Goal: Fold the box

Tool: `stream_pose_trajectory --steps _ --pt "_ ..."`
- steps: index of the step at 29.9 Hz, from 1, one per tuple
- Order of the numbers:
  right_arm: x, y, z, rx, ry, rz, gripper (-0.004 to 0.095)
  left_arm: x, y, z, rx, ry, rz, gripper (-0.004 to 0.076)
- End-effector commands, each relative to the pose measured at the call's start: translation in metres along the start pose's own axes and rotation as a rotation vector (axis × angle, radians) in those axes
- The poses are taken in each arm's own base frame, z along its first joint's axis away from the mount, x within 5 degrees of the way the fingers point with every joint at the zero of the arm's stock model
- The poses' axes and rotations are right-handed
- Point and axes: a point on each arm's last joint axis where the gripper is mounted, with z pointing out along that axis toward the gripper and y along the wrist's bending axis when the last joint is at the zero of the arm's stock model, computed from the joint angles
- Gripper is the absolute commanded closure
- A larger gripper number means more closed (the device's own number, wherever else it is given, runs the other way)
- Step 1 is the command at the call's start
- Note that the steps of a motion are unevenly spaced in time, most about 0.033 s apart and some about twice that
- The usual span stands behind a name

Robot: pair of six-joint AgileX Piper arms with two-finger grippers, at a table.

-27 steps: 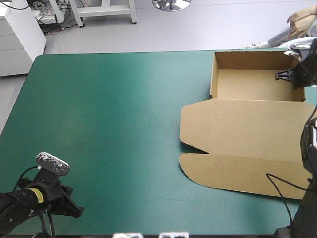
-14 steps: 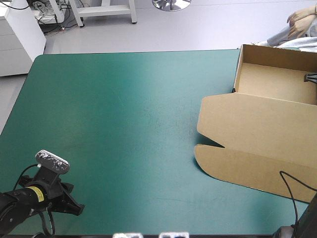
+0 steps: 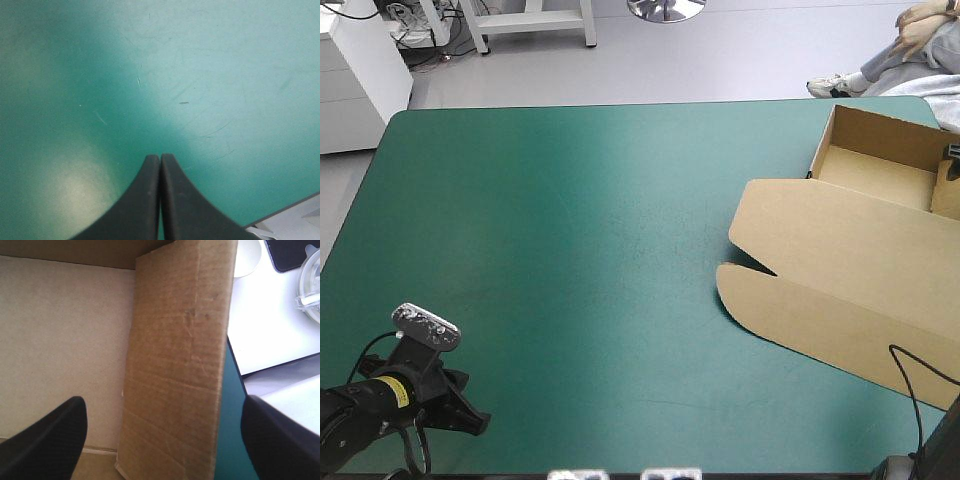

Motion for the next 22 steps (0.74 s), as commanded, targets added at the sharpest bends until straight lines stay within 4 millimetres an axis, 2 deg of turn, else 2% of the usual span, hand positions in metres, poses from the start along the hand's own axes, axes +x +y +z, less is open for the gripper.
stream_pose_trajectory --steps 1,3,6,11,12,17,22 --pt "-0.007 0.004 -0.059 0.005 -0.138 0.001 0.0116 -0.007 0.0 -0.005 -0.001 -0.054 -0.008 0.0734" --pt "-0.006 0.007 -0.068 -0.019 -0.146 0.006 0.0141 -0.007 0.0 -0.005 -0.001 -0.054 -0.008 0.0734" --pt "-0.004 0.015 -0.081 -0.075 -0.154 0.013 0.0279 -0.008 0.0 -0.005 -0.001 -0.063 -0.008 0.0734" --pt "-0.004 0.03 -0.108 -0.165 -0.229 0.0 0.0848 -0.012 0.001 -0.006 -0.008 -0.104 -0.003 0.0734" --pt "-0.004 0.035 -0.115 -0.173 -0.245 -0.024 0.0927 -0.013 0.001 -0.006 -0.008 -0.113 -0.003 0.0734" --pt "-0.003 0.068 -0.14 -0.219 -0.294 -0.098 0.0924 -0.014 0.0 -0.006 -0.001 -0.131 -0.006 0.0734" --pt "0.002 0.122 -0.162 -0.327 -0.334 -0.221 0.0924 -0.014 0.0 -0.006 0.002 -0.131 -0.005 0.0734"
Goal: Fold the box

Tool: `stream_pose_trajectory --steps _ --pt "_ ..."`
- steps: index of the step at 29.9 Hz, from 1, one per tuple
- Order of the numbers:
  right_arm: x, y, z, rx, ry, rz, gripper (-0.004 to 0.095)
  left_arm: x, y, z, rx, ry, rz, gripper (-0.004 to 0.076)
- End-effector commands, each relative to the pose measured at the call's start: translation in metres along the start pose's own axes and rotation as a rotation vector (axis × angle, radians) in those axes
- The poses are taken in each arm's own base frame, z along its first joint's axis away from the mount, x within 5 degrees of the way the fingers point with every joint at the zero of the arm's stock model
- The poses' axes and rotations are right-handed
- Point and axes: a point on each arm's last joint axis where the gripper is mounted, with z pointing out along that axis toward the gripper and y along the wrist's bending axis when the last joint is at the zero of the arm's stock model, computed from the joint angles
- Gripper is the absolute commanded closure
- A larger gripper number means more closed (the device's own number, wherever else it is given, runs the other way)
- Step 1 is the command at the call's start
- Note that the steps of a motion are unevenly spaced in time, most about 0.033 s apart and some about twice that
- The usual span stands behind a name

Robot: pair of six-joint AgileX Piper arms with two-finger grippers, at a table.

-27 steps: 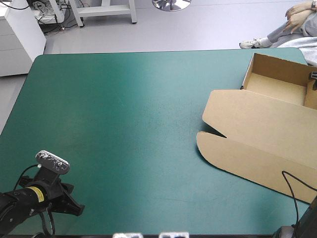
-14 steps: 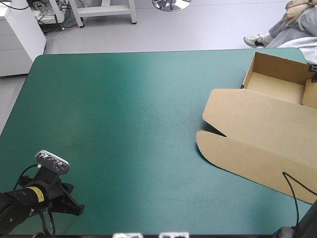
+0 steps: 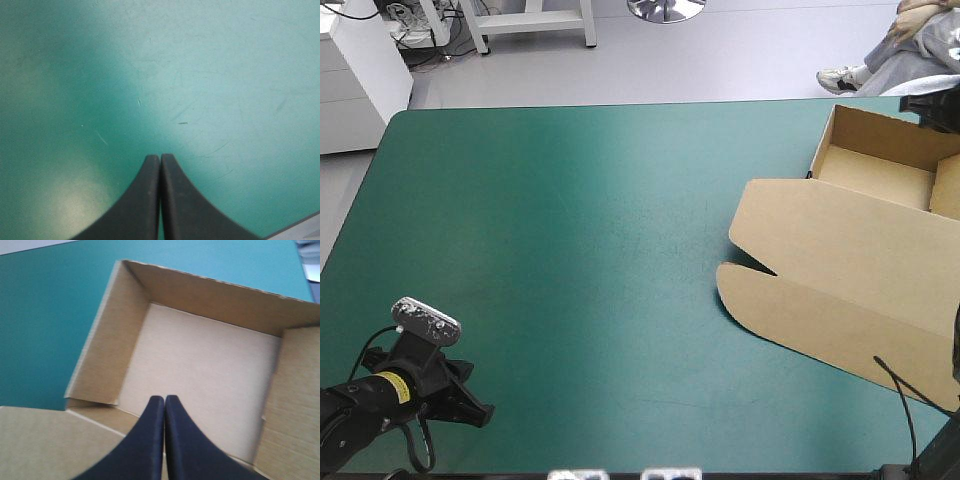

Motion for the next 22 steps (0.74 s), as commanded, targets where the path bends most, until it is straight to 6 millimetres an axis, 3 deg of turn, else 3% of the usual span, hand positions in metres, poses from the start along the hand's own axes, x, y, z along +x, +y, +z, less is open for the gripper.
stream_pose_trajectory --steps 1,6,11,15,22 --pt "-0.008 0.054 -0.037 -0.091 -0.09 -0.124 0.0924 -0.009 0.0 -0.005 0.003 -0.068 -0.005 0.0734" --pt "0.001 0.11 -0.036 -0.177 -0.057 -0.271 0.0924 -0.009 0.0 -0.005 0.003 -0.071 -0.005 0.0734" --pt "0.024 0.145 -0.032 -0.201 0.018 -0.392 0.0925 -0.009 0.0 -0.005 0.0 -0.07 -0.003 0.0734" --pt "0.053 0.16 -0.032 -0.24 0.096 -0.442 0.0925 -0.009 0.0 -0.005 0.0 -0.07 -0.003 0.0734" --pt "0.106 0.16 -0.043 -0.266 0.178 -0.474 0.0924 -0.012 0.001 -0.006 -0.003 -0.101 -0.003 0.0734"
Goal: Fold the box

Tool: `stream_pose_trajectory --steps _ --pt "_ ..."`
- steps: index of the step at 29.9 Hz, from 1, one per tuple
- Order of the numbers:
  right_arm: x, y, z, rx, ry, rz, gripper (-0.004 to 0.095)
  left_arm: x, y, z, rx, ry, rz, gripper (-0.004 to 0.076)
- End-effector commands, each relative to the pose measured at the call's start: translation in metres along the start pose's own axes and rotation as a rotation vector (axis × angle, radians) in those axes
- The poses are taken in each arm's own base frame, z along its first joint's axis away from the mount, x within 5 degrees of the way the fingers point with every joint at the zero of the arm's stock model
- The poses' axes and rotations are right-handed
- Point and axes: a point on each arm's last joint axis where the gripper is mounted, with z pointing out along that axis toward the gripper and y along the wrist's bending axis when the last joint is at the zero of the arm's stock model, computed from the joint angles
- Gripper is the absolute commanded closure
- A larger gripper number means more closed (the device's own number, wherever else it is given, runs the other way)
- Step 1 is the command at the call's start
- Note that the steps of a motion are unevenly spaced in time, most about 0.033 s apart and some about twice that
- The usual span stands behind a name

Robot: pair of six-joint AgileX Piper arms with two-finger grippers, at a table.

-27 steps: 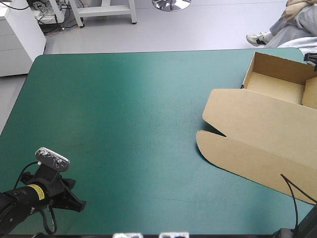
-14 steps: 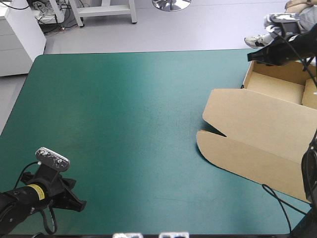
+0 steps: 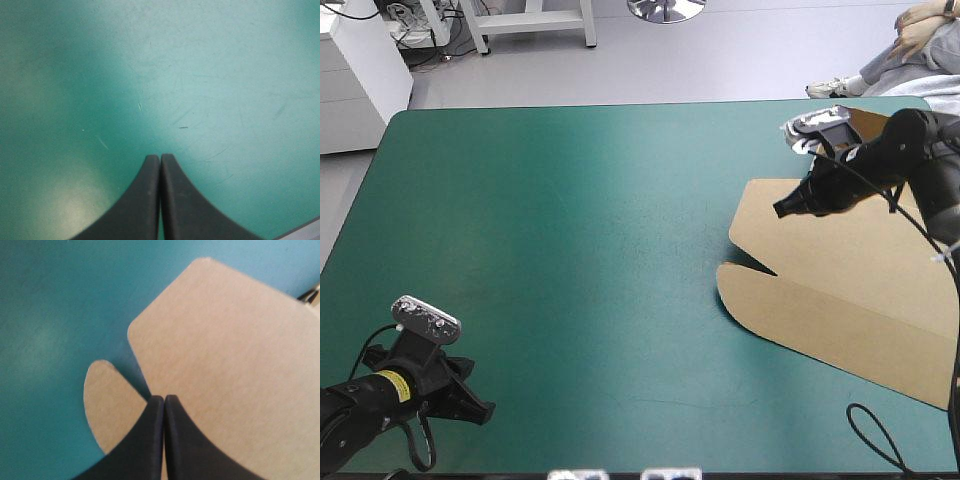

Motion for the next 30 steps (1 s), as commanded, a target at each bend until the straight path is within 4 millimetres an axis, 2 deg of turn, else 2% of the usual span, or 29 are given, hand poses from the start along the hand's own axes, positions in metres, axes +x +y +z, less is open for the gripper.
stream_pose_trajectory --steps 1,8,16,22,30 --pt "0.022 0.018 -0.026 0.009 -0.055 -0.026 0.0924 -0.012 0.0 -0.005 0.0 -0.095 -0.004 0.0734" --pt "0.084 0.043 -0.039 0.041 -0.146 -0.007 0.0925 -0.016 0.001 -0.005 -0.003 -0.144 -0.005 0.0734" --pt "0.151 0.066 -0.049 0.11 -0.297 -0.015 0.0925 -0.011 -0.002 0.009 0.015 -0.147 -0.017 0.0734" --pt "0.186 0.077 -0.05 0.157 -0.399 -0.027 0.0925 -0.007 -0.003 0.015 0.028 -0.163 -0.027 0.0734" --pt "0.226 0.087 -0.036 0.172 -0.482 -0.014 0.0925 0.008 -0.005 0.01 0.024 -0.254 -0.03 0.0734"
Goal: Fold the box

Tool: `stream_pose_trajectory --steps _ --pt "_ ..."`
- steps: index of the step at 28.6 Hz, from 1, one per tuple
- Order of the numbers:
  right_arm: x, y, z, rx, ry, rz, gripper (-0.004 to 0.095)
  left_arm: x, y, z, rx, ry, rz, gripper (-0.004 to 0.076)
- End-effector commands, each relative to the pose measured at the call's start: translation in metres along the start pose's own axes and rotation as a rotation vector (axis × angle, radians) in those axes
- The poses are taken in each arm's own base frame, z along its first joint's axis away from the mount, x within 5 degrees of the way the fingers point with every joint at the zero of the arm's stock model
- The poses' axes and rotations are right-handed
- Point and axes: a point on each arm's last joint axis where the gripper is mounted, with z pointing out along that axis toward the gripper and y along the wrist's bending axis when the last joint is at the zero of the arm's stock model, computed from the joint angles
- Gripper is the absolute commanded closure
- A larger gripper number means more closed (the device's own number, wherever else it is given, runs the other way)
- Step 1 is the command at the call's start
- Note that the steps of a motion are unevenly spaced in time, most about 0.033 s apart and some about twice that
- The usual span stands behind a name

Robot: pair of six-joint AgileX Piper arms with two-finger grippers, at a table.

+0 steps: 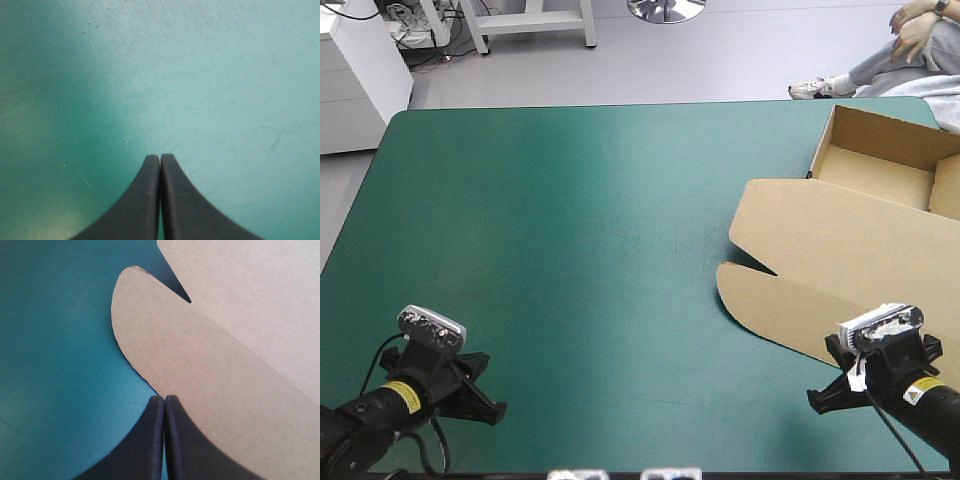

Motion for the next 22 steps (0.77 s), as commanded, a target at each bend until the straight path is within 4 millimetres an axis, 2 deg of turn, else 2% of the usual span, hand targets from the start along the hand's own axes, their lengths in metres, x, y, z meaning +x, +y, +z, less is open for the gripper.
stream_pose_trajectory --steps 1,7,14,22 --pt "0.003 0.002 -0.004 0.023 -0.103 -0.003 0.0925 -0.007 0.0 -0.01 0.001 -0.115 -0.008 0.0734" --pt "0.022 0.007 -0.005 0.025 -0.119 -0.024 0.0925 0.005 -0.001 -0.014 -0.001 -0.151 -0.008 0.0734" --pt "0.024 0.008 -0.006 0.027 -0.13 -0.027 0.0925 0.013 -0.002 -0.008 0.001 -0.126 -0.008 0.0734" --pt "0.032 0.008 0.001 0.016 -0.107 -0.01 0.0925 0.013 -0.002 -0.008 0.001 -0.119 -0.008 0.0734"
